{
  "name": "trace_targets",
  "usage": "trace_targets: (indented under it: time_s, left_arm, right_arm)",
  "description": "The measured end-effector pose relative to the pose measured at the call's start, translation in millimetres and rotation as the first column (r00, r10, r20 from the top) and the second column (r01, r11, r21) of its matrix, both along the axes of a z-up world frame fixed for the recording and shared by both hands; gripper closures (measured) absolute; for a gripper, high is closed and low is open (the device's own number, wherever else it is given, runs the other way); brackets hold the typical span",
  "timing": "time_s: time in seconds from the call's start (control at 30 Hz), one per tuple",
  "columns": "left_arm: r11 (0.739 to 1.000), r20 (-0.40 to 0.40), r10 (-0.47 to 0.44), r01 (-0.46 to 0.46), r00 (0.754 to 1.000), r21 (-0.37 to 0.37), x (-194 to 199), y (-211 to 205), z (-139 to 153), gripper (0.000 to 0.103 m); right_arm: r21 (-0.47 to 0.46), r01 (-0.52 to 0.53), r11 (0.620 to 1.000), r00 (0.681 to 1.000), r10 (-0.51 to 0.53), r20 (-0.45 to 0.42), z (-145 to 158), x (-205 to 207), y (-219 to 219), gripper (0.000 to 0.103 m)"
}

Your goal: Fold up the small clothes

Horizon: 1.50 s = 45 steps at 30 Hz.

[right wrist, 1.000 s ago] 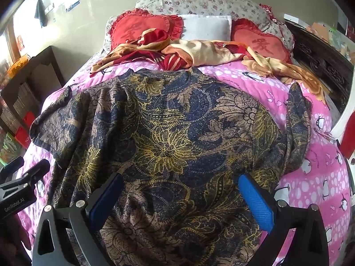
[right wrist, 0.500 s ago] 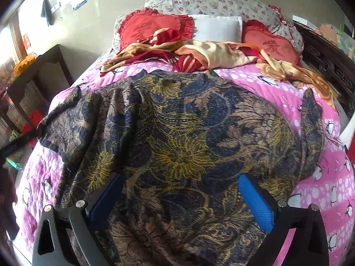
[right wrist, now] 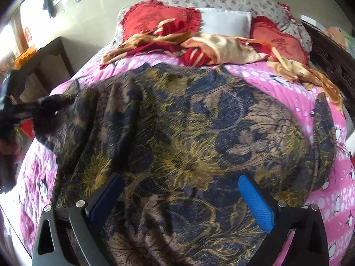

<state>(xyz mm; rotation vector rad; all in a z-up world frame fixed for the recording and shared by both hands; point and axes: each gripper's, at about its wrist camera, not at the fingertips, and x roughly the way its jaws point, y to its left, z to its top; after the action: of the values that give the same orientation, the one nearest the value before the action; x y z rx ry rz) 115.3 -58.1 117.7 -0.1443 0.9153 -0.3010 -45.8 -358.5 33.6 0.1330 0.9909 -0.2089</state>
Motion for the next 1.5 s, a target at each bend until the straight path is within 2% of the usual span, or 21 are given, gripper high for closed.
trace_targets:
  time_s: [0.17,0.3,0.37,0.47,0.57,0.63,0.73,0.8,0.83,0.87,0.97,1.03,1.07,1.13,1.17,1.2,1.23,1.3,1.37,1.43,1.5]
  left_arm:
    - [0.978,0.137,-0.179,0.191,0.974,-0.081,-49.1,-53.6,72.9,0.092]
    - [0.918,0.161,-0.320,0.347,0.934,-0.193,-82.7,-105.6,94.3,0.092]
    - [0.874,0.156,-0.393,0.421,0.906,-0.243,-100.8,-133.1,89.1,0.092]
    - [0.838,0.104,-0.449,0.459,0.887,-0.296,-119.0,-166.5,58.2,0.088]
    - [0.805,-0.045,-0.543,0.504,0.839,-0.313,-129.5,-196.7,3.5,0.073]
    - [0.822,-0.138,-0.556,0.517,0.820,-0.241,-134.6,-201.5,-25.5,0.073]
    - [0.833,-0.118,-0.546,0.521,0.830,-0.187,-142.9,-183.1,-26.0,0.072]
    - [0.841,-0.090,-0.534,0.517,0.841,-0.159,-145.0,-161.6,-18.3,0.058]
    - [0.853,-0.068,-0.516,0.504,0.854,-0.136,-144.7,-149.1,-16.7,0.044]
    - [0.872,-0.030,-0.482,0.476,0.876,-0.109,-144.5,-131.9,-13.4,0.036]
    - [0.914,0.008,-0.403,0.403,0.915,-0.044,-137.3,-102.0,-21.0,0.035]
    - [0.944,-0.028,-0.328,0.328,0.944,0.012,-122.8,-86.6,-37.1,0.035]
    - [0.954,-0.040,-0.296,0.298,0.954,0.032,-121.3,-75.7,-44.3,0.035]
    - [0.969,-0.059,-0.235,0.239,0.970,0.060,-113.5,-62.5,-56.9,0.035]
    - [0.972,-0.063,-0.218,0.222,0.974,0.071,-111.7,-58.2,-61.7,0.035]
    - [0.974,-0.067,-0.206,0.211,0.976,0.081,-110.7,-55.9,-64.6,0.035]
    - [0.975,-0.075,-0.191,0.198,0.979,0.098,-109.1,-54.1,-68.8,0.035]
    - [0.973,-0.088,-0.181,0.191,0.980,0.129,-106.9,-52.3,-74.2,0.035]
    - [0.970,-0.081,-0.168,0.179,0.983,0.164,-106.5,-54.1,-78.0,0.035]
    - [0.969,-0.089,-0.171,0.184,0.981,0.166,-106.0,-55.5,-82.0,0.035]
    - [0.966,-0.103,-0.184,0.199,0.978,0.164,-108.8,-56.1,-84.7,0.035]
  right_arm:
    - [0.026,0.061,0.998,0.997,-0.062,0.038,13.2,-4.9,-24.8,0.000]
    - [0.035,0.118,0.992,0.990,-0.121,0.076,27.3,-19.6,-49.8,0.000]
    - [0.033,0.150,0.988,0.985,-0.153,0.086,31.9,-27.9,-62.7,0.000]
    - [0.052,0.211,0.976,0.972,-0.215,0.094,34.4,-42.5,-89.2,0.000]
    - [0.058,0.273,0.960,0.956,-0.278,0.091,32.3,-54.3,-114.2,0.000]
    - [0.068,0.310,0.948,0.945,-0.316,0.087,29.4,-61.8,-128.2,0.000]
    - [0.122,0.294,0.948,0.947,-0.306,0.093,26.5,-69.9,-139.0,0.000]
    - [0.144,0.239,0.960,0.962,-0.254,0.098,24.2,-69.1,-136.9,0.000]
    - [0.154,0.198,0.968,0.972,-0.214,0.096,21.6,-66.0,-132.4,0.000]
    - [0.168,0.156,0.973,0.980,-0.174,0.094,19.2,-63.3,-127.8,0.000]
    - [0.177,0.043,0.983,0.995,-0.058,0.083,12.0,-52.8,-106.8,0.001]
    - [0.105,0.013,0.994,0.999,-0.017,0.036,1.9,-42.0,-93.6,0.003]
    - [0.063,0.009,0.998,1.000,-0.009,-0.001,-6.1,-34.9,-88.4,0.009]
    - [0.039,-0.022,0.999,0.999,0.024,-0.048,-22.8,-23.8,-81.5,0.038]
    - [0.038,-0.037,0.999,0.996,0.040,-0.076,-31.3,-20.2,-80.5,0.059]
    - [0.023,-0.044,0.999,0.992,0.047,-0.119,-41.2,-15.4,-78.9,0.069]
    - [-0.003,-0.048,0.999,0.989,0.047,-0.142,-48.0,-13.5,-77.9,0.070]
    - [-0.016,-0.069,0.998,0.991,0.066,-0.120,-39.6,-16.3,-75.7,0.097]
    - [-0.019,-0.064,0.998,0.997,0.063,-0.047,-15.7,-24.2,-77.8,0.097]
    - [-0.060,-0.020,0.998,0.998,0.024,0.054,16.3,-35.2,-86.0,0.098]
    - [-0.081,0.025,0.996,0.995,-0.017,0.102,35.5,-40.6,-97.7,0.098]
